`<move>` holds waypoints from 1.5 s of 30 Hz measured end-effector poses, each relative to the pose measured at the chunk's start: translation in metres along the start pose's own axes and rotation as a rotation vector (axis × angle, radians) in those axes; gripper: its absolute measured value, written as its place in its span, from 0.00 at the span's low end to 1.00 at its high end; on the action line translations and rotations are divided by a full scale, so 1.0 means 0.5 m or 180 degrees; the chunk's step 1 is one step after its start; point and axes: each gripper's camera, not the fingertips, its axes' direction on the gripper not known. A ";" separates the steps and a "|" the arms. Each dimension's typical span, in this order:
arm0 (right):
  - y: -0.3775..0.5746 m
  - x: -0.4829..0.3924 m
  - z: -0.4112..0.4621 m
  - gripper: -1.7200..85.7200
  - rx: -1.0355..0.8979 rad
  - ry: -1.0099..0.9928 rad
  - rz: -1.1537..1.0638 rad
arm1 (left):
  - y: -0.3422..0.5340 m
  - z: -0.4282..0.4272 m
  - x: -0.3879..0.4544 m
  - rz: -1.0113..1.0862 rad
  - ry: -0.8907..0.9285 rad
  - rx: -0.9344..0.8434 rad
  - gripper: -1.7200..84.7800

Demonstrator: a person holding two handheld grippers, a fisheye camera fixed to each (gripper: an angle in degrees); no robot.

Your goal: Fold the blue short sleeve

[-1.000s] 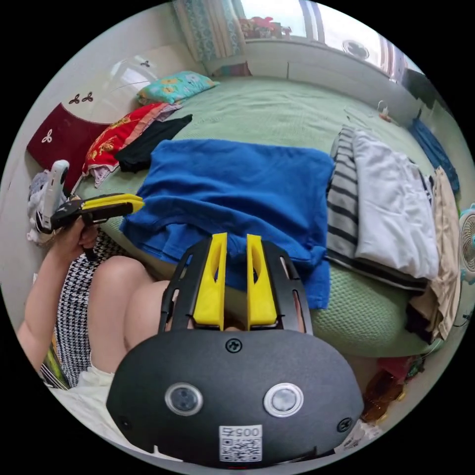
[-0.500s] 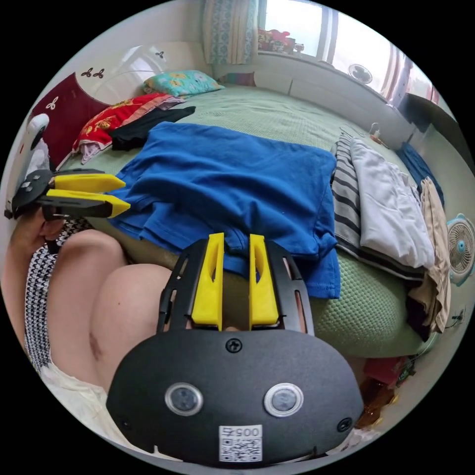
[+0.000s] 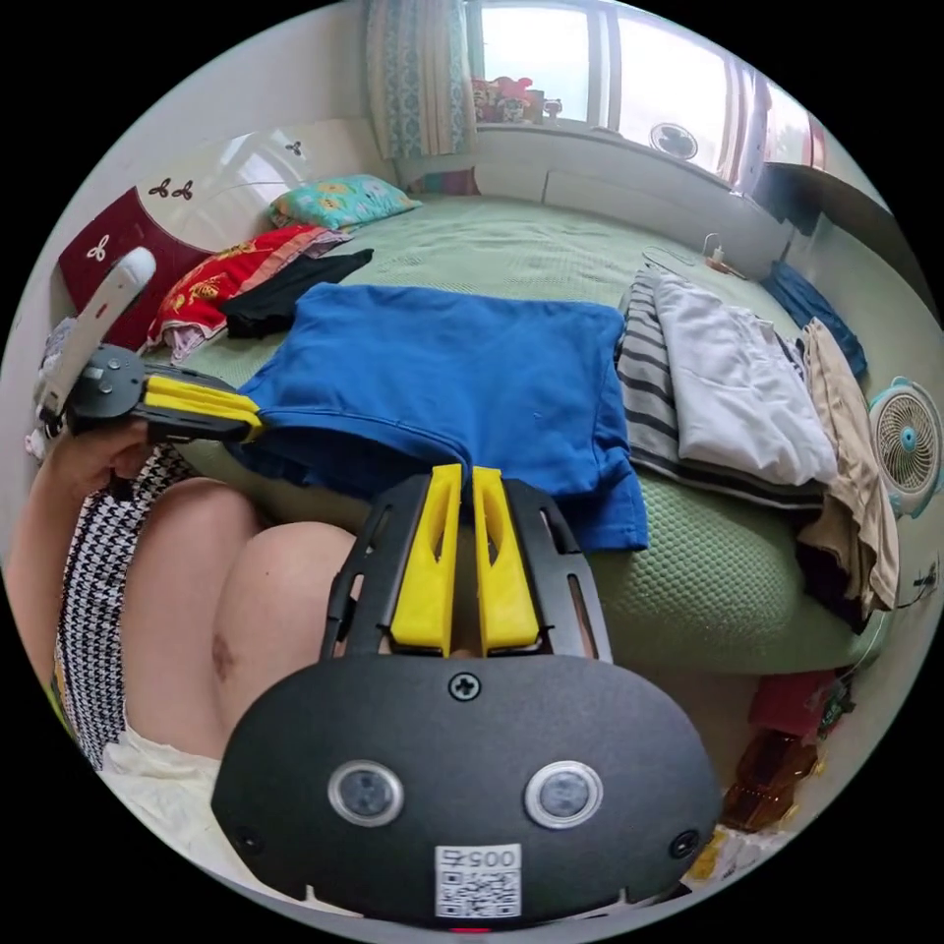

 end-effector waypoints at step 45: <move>0.136 0.451 -0.261 0.06 0.0208 -0.0097 0.1241 | -0.185 0.079 0.552 -0.0249 0.0702 0.0782 0.09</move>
